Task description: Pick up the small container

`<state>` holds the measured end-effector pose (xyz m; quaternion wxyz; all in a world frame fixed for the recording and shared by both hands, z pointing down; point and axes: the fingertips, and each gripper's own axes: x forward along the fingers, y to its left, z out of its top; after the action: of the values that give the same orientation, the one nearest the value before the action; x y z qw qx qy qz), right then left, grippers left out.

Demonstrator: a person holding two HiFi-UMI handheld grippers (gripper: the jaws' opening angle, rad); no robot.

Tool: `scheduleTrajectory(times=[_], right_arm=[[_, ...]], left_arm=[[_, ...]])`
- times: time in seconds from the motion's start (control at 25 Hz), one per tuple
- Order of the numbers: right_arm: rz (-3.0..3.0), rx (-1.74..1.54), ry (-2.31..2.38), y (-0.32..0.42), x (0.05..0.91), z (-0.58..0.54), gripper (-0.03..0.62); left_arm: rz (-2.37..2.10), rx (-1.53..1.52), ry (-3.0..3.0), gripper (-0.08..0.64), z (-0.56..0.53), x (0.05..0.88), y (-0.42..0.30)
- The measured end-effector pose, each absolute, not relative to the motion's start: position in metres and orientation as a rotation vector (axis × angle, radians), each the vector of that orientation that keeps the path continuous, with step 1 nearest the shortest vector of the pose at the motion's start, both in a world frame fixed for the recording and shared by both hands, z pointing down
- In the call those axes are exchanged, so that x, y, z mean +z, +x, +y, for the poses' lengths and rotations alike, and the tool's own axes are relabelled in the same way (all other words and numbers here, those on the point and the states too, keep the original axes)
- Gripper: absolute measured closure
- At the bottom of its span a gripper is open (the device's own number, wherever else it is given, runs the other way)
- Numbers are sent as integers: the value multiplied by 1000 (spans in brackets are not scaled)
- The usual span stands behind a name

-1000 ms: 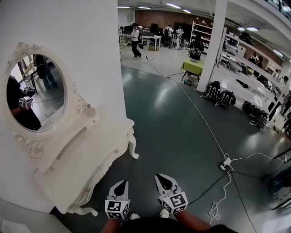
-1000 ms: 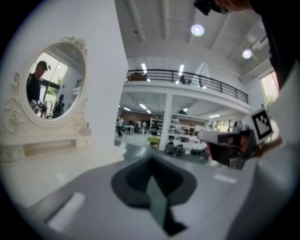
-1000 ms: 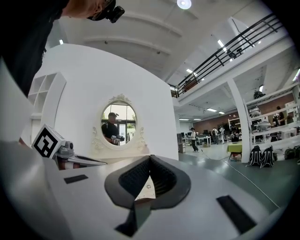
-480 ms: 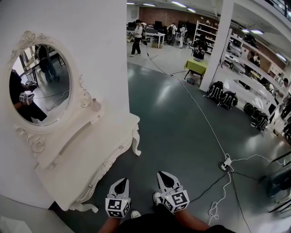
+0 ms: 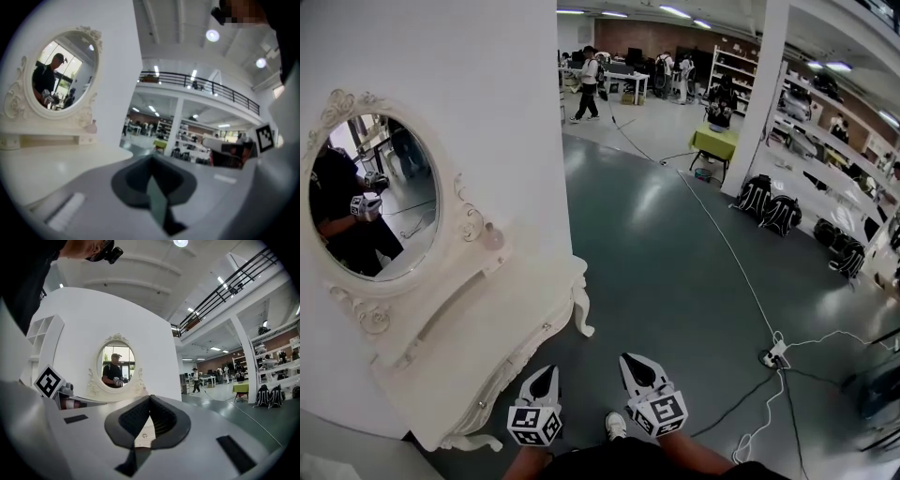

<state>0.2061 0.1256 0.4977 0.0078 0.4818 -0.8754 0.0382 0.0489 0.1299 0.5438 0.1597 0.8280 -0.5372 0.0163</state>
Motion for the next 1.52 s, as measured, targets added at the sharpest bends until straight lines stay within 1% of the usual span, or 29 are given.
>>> scheduleTrajectory(times=[0.24, 0.32, 0.44, 0.64, 0.96, 1.24, 1.52], right_arm=[[-2782, 109, 1454, 231, 492, 67, 586], [-2801, 111, 1430, 235, 491, 51, 586], [-2851, 116, 1388, 239, 489, 34, 586], [-2905, 131, 1341, 237, 487, 12, 586], [-2920, 157, 1241, 203, 492, -20, 586], [-2900, 120, 1233, 161, 492, -68, 586], [-2902, 73, 1209, 108, 485, -115, 586]], left_arm=[[-1623, 105, 2368, 554, 81, 539, 69], [-1652, 82, 2350, 554, 69, 536, 73], [-1705, 12, 2313, 554, 57, 528, 71], [-1769, 34, 2273, 554, 38, 525, 67], [-1812, 70, 2255, 554, 9, 530, 47], [-1898, -85, 2172, 554, -39, 527, -11], [-1948, -69, 2205, 554, -70, 517, -60]])
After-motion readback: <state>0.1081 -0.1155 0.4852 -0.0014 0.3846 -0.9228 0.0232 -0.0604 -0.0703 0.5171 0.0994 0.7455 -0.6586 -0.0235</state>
